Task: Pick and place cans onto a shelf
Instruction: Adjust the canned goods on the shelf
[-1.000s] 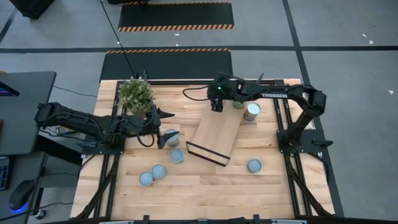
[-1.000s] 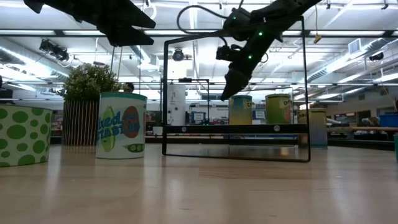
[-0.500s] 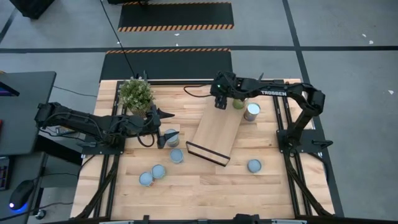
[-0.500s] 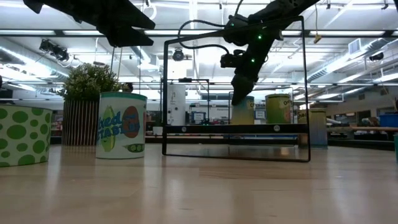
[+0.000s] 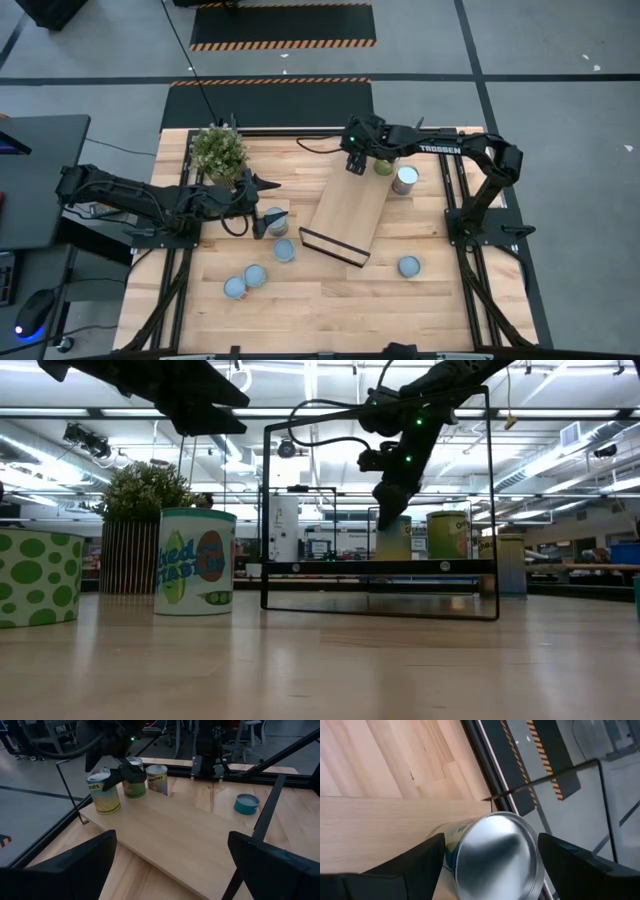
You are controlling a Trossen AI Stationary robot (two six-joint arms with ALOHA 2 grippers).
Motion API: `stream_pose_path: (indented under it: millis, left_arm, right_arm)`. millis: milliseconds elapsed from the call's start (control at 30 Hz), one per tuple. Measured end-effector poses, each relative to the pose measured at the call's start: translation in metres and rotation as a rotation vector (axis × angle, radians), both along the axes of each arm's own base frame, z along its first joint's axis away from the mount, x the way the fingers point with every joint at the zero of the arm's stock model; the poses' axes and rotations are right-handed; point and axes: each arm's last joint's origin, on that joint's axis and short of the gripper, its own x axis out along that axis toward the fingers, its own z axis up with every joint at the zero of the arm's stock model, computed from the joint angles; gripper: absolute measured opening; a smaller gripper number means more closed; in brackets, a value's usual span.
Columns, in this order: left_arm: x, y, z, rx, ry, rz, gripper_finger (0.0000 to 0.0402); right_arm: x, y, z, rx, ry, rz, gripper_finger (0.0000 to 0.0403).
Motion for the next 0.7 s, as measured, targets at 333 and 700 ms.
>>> stream_pose_path:
  millis: [333,700]
  left_arm:
    - [0.0,0.0,0.0,-0.009,-0.001,0.003,0.0389]
    - [0.0,0.0,0.0,-0.009,0.0,0.003,0.0389]
  right_arm:
    - [-0.004,0.001,-0.002,0.026,0.006,-0.071,0.0325]
    - [-0.014,0.018,0.028,-0.007,-0.068,-0.03,0.0325]
